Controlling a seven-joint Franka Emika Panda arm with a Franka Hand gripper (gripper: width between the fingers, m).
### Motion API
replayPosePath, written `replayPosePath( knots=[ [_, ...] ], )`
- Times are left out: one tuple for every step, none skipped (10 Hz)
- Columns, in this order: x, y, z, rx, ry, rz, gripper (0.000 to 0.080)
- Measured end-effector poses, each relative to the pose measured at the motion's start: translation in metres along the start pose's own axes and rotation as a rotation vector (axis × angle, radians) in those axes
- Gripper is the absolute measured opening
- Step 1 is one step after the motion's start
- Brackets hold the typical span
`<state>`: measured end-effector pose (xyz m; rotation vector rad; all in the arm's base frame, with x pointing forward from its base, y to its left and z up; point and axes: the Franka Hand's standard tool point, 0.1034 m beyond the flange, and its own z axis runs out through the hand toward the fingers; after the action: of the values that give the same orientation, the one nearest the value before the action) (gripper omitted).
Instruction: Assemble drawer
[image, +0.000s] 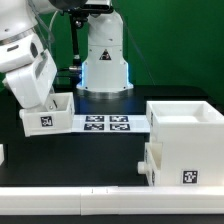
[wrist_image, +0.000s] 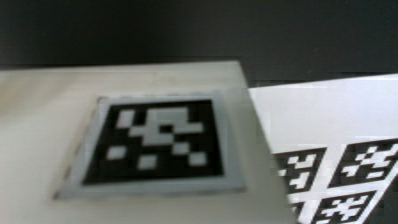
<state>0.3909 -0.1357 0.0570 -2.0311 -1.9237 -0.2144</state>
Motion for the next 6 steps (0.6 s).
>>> replayPosePath(
  knots=[
    [0.0, 0.002, 0.0, -0.014, -0.001, -0.023, 0.0037],
    [-0.003, 0.01, -0.003, -0.109, -0.005, -0.118, 0.0037],
    [0.006, 0.024, -0.002, -0.161, -0.034, -0.099, 0.0037],
    [0.028, 0.047, 0.005, -0.218, -0.067, -0.1, 0.0037],
    [0.049, 0.061, 0.012, -0.271, -0.095, -0.084, 0.0037],
    [0.062, 0.059, 0.021, -0.236, -0.065, -0.031, 0.0037]
  ],
)
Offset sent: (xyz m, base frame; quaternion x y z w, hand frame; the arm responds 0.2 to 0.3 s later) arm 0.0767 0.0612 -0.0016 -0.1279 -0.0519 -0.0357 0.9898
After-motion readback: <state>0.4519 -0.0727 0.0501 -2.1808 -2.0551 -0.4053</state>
